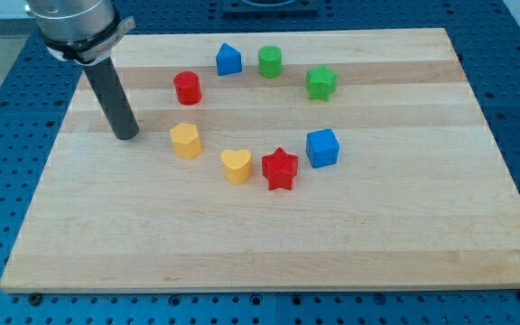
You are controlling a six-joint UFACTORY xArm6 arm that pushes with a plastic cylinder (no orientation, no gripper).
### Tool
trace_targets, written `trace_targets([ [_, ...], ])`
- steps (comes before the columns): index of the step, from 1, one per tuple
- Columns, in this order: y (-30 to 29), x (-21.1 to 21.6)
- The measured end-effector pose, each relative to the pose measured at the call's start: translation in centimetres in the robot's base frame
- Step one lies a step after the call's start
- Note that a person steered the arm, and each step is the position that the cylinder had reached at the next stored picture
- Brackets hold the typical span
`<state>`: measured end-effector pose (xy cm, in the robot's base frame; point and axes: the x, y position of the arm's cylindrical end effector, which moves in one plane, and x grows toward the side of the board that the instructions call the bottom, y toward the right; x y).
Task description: Move the arm to the top left side
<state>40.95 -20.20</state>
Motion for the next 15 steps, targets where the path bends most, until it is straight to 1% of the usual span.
trace_targets([
  [3,-0.6,-0.2],
  [6,-1.6,-2.5],
  [10,-6.8,-3.8],
  [11,-8.0,-4.7],
  [12,-7.3,-5.9],
  [13,-5.4,-11.4],
  [15,-4.7,-12.4],
])
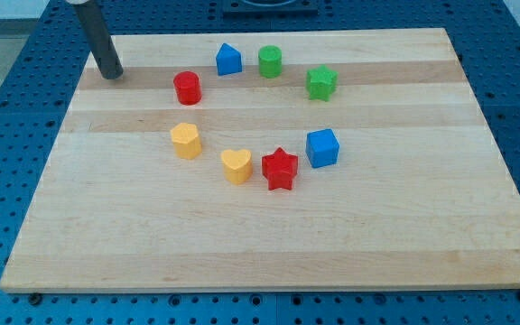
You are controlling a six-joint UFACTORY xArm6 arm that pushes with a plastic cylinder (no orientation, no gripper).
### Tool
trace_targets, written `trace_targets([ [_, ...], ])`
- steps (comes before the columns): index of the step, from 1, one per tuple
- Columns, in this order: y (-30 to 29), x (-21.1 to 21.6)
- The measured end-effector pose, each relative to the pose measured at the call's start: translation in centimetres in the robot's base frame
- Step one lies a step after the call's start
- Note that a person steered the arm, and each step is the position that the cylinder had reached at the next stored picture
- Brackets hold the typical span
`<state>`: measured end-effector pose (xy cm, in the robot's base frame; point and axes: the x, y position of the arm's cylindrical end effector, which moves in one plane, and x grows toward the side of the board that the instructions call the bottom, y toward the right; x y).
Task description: Move the arm to the top left side
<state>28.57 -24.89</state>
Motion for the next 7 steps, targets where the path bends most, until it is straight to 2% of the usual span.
trace_targets([
  [4,0.0,-3.0],
  [7,0.0,-8.9],
])
